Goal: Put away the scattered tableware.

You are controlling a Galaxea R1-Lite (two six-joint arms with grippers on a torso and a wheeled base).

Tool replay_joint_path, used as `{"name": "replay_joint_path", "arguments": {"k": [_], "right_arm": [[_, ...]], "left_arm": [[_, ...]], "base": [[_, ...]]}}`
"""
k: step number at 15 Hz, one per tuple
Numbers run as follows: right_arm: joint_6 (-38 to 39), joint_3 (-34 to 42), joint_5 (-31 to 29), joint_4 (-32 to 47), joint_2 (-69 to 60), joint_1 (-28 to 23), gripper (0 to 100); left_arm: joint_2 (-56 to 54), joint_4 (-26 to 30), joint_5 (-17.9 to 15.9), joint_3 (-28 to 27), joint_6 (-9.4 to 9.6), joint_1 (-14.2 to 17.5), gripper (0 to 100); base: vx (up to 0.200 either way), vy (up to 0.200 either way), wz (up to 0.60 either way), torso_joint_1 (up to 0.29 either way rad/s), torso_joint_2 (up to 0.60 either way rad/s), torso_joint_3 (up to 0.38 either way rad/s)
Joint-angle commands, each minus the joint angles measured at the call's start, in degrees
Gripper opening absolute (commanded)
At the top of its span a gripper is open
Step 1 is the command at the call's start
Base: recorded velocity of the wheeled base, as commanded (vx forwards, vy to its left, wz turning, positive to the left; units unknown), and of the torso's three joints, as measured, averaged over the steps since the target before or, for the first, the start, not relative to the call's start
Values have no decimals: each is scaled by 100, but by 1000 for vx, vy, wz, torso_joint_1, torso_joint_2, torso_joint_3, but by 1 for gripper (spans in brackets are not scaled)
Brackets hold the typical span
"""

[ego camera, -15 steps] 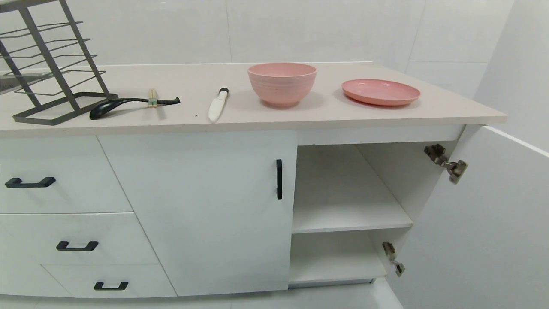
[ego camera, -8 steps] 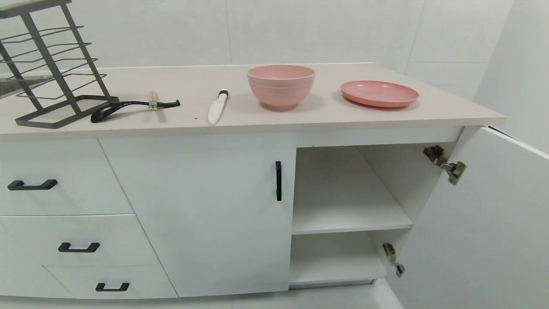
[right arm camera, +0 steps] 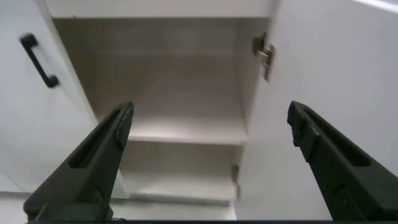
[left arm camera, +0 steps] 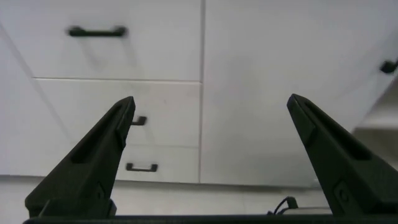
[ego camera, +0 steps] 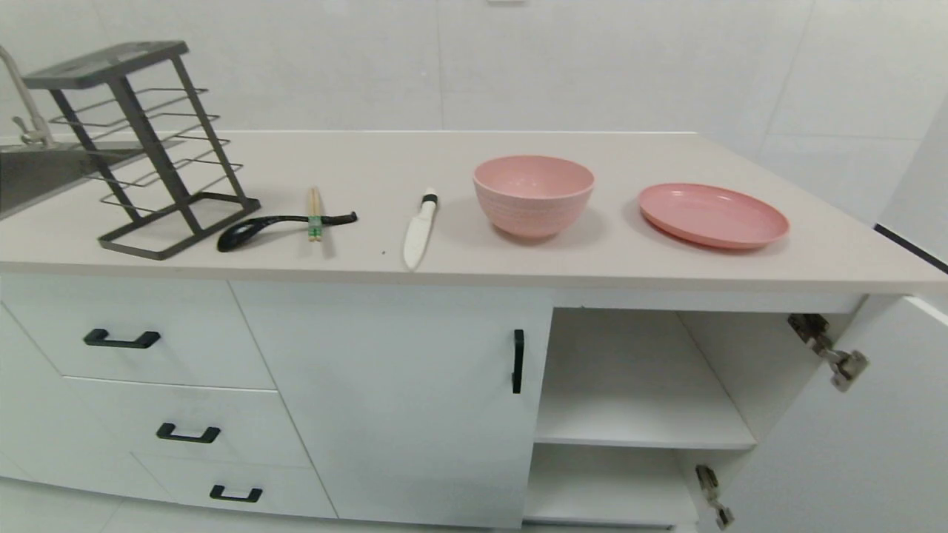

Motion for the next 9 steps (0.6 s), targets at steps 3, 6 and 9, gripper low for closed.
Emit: {"name": "replay_joint_path", "arguments": {"k": [3, 6, 9], "right_arm": [[-5, 1, 4, 2, -12, 1, 100], [4, 1, 4, 2, -12, 1, 100], [13, 1, 4, 2, -12, 1, 100]], "left_arm": [[7, -1, 0, 0, -3, 0, 100], [7, -1, 9, 0, -20, 0, 100], [7, -10, 9, 0, -29, 0, 100]], "base": [[0, 0, 600, 230, -509, -203], [0, 0, 0, 173, -347, -150], [0, 0, -600, 37, -74, -30]]}}
